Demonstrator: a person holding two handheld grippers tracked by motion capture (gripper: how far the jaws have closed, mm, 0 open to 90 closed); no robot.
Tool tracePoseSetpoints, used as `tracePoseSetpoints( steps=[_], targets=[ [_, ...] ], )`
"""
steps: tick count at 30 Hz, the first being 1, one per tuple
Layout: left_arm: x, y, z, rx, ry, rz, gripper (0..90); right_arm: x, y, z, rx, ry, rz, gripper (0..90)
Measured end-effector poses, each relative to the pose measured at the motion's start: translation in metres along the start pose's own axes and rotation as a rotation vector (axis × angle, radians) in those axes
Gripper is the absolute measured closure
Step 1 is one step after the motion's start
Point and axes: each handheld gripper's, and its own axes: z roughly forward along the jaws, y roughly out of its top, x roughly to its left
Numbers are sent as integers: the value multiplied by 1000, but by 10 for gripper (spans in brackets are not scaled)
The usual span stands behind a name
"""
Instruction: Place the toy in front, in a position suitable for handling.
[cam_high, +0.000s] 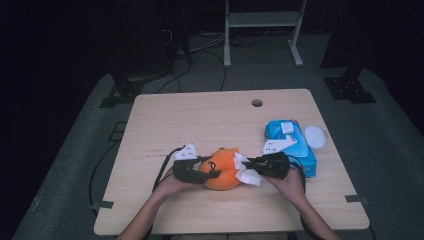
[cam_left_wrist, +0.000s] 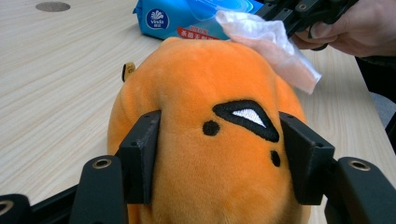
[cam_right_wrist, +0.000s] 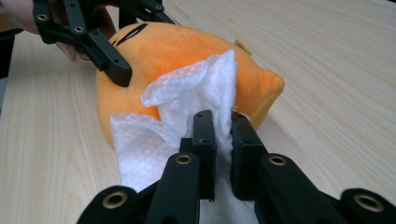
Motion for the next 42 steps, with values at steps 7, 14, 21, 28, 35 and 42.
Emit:
tracePoseSetpoints(
  steps=[7, 14, 21, 28, 35, 42],
  targets=[
    [2, 5, -3, 4, -15, -48, 209, 18, 10, 6, -20, 21, -64, 819],
    [4, 6, -5, 15, -6, -49, 247, 26, 9, 8, -21, 56, -67, 819],
    [2, 4, -5, 33, -8, 1, 327, 10, 1, 4, -9, 5, -17, 819],
    [-4, 2, 1, 20, -47, 18, 345, 15, 9, 2, -54, 8, -20, 819],
    [-9, 3, 3, 21, -61, 47, 345, 16, 8, 1, -67, -1, -29, 818],
    [-6, 1, 2, 19, -66, 61, 344, 8, -1, -2, -36, -47, 7, 817]
  ],
)
